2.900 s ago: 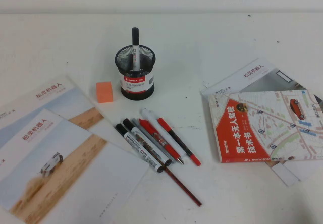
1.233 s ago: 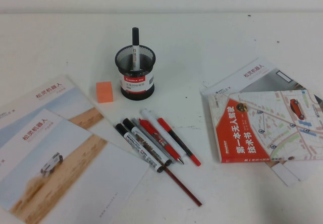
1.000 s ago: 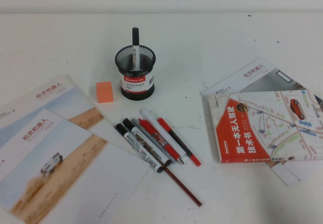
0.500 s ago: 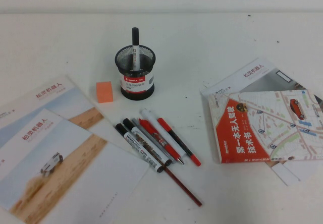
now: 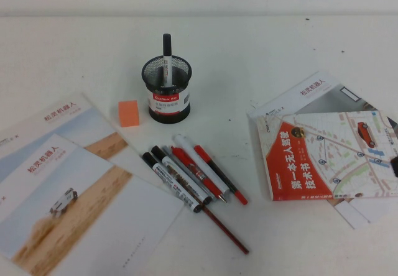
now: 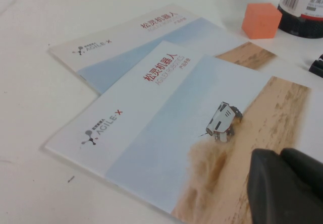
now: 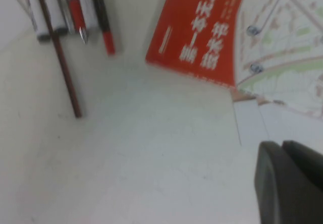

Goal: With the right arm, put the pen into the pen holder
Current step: Pick up the pen on the table

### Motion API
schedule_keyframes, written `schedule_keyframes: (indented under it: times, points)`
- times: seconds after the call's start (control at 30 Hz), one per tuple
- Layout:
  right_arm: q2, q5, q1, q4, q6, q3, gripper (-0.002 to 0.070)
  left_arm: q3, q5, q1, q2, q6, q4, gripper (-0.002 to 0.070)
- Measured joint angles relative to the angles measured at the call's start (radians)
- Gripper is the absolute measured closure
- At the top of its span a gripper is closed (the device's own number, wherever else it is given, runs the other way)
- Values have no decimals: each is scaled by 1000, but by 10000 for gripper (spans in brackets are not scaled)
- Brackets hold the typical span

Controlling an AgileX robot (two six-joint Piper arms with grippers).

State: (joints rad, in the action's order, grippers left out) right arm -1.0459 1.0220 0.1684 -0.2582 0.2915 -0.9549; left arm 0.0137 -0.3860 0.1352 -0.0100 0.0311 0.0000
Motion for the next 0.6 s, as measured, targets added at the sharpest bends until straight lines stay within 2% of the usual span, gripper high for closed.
schedule_keyframes:
  times: [0.17,0.37,0.5,0.6]
  points:
    - [-244,48,128,128,-106,-124,696,0,0,0,0,0,0,676]
    - [-560,182,217,156,-119,-341,683,0,0,0,0,0,0,676]
    - [-727,190,265,175,-111,-495,621,0,0,0,0,0,0,676]
    - [-817,194,306,189,-109,-608,522,0,0,0,0,0,0,676]
